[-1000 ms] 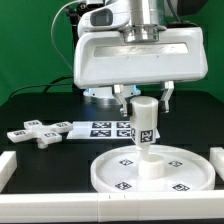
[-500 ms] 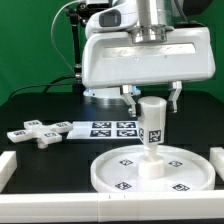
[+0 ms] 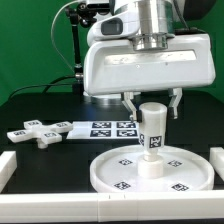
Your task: Assemble round table
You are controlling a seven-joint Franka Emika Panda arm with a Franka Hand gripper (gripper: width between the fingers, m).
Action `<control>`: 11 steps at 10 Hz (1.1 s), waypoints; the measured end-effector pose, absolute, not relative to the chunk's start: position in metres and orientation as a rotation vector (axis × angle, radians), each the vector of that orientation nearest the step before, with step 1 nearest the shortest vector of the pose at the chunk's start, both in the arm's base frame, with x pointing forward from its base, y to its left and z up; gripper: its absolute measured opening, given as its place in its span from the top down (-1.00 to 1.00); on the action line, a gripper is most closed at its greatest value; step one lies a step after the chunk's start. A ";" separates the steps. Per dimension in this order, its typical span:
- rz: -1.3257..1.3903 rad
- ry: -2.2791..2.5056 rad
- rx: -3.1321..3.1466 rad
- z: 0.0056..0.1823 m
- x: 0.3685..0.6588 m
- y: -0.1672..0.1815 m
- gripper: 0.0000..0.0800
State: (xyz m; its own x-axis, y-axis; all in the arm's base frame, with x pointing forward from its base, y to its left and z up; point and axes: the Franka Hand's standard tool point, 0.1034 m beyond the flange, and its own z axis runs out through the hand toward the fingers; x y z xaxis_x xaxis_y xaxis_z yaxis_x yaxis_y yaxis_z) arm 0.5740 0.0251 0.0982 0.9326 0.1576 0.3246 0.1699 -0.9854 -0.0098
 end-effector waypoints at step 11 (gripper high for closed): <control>-0.635 -0.271 -3.056 0.090 0.574 0.028 -0.02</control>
Offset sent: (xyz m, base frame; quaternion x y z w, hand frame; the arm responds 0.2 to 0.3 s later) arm -0.0005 0.0044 -0.0041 -0.0075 0.0110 0.0047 0.9999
